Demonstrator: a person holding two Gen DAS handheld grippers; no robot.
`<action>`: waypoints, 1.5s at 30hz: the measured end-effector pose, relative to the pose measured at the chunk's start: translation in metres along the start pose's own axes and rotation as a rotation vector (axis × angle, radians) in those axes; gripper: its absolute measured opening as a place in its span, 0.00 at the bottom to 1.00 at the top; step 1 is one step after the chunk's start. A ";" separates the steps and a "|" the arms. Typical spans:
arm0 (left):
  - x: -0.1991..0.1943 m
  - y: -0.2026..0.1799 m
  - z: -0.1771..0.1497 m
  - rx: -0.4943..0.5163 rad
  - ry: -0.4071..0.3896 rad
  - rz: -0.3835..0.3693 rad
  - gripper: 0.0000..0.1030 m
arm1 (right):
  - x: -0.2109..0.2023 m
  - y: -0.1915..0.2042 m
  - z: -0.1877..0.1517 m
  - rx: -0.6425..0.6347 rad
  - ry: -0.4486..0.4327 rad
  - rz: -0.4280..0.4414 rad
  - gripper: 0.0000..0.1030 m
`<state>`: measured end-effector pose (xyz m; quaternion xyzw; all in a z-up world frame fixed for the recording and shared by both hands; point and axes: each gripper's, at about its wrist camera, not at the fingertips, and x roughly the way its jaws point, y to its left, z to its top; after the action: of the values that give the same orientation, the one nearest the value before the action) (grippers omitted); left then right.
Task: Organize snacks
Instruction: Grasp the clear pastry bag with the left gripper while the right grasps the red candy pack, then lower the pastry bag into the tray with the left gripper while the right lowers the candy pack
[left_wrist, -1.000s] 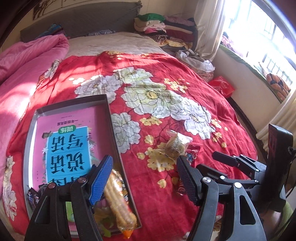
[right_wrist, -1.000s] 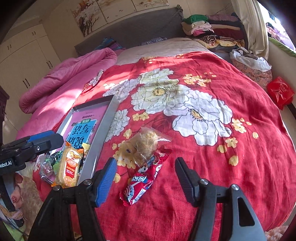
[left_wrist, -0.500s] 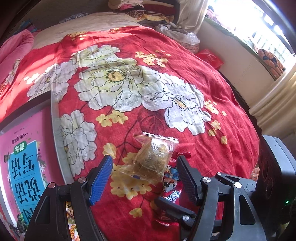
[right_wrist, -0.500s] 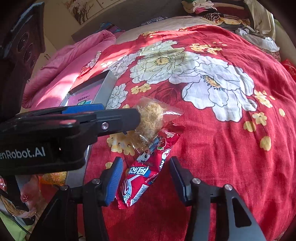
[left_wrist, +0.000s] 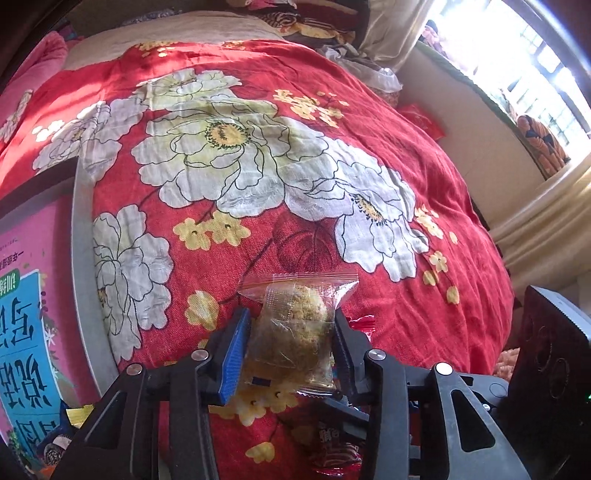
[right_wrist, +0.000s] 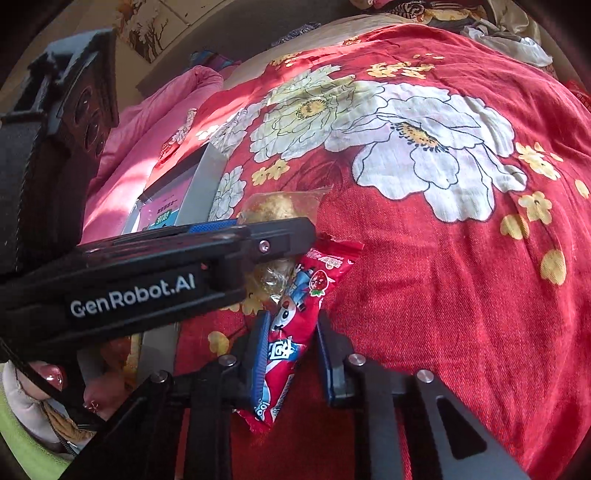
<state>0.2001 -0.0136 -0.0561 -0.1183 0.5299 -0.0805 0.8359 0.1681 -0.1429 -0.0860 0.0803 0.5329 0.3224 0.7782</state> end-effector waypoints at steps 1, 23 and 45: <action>-0.004 0.002 -0.001 -0.012 -0.010 -0.008 0.41 | -0.001 0.001 0.000 -0.003 -0.004 0.005 0.21; -0.199 0.093 -0.069 -0.248 -0.351 0.029 0.40 | -0.061 0.066 0.005 -0.173 -0.226 0.201 0.18; -0.217 0.176 -0.159 -0.326 -0.311 0.323 0.41 | -0.039 0.166 -0.017 -0.336 -0.137 0.320 0.18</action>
<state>-0.0346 0.1940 0.0169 -0.1764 0.4131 0.1592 0.8792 0.0757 -0.0402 0.0153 0.0551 0.3983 0.5196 0.7539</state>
